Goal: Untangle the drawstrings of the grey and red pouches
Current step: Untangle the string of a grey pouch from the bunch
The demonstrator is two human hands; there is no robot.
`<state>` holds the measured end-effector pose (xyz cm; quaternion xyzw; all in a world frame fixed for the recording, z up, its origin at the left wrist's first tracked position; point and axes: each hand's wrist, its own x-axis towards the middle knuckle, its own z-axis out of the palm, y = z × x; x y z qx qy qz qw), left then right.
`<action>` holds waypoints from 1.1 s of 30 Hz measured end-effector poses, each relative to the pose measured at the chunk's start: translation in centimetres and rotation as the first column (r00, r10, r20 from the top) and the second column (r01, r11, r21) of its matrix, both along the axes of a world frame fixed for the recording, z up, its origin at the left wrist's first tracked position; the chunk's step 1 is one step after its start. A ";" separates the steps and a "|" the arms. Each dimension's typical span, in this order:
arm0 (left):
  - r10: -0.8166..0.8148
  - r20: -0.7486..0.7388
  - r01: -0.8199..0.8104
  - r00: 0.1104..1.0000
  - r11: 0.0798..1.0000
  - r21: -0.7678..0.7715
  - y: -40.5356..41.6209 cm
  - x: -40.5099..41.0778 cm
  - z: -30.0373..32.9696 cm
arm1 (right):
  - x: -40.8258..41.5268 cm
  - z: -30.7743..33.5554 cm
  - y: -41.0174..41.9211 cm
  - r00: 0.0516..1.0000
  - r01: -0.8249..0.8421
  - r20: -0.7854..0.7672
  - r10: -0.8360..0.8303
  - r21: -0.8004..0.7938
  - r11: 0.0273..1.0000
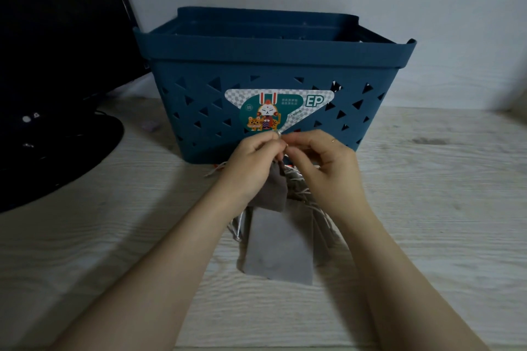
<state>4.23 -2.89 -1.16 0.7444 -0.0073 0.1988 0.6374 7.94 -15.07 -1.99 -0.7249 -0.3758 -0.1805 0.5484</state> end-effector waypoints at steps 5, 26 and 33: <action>0.016 -0.048 -0.014 0.999 1.000 0.025 -0.1 -0.2 0.2 | 0.3 -0.1 -0.1 0.996 0.046 0.077 -0.047 0.016 0.999; 0.128 0.165 -0.151 0.978 0.979 0.136 0.1 0.0 -0.2 | -0.7 0.3 0.1 0.987 -0.047 -0.151 0.051 0.032 0.998; 0.093 0.083 -0.088 0.992 0.994 -0.057 -0.1 -0.5 0.2 | -0.8 0.2 0.2 0.987 0.008 -0.159 0.005 0.082 0.997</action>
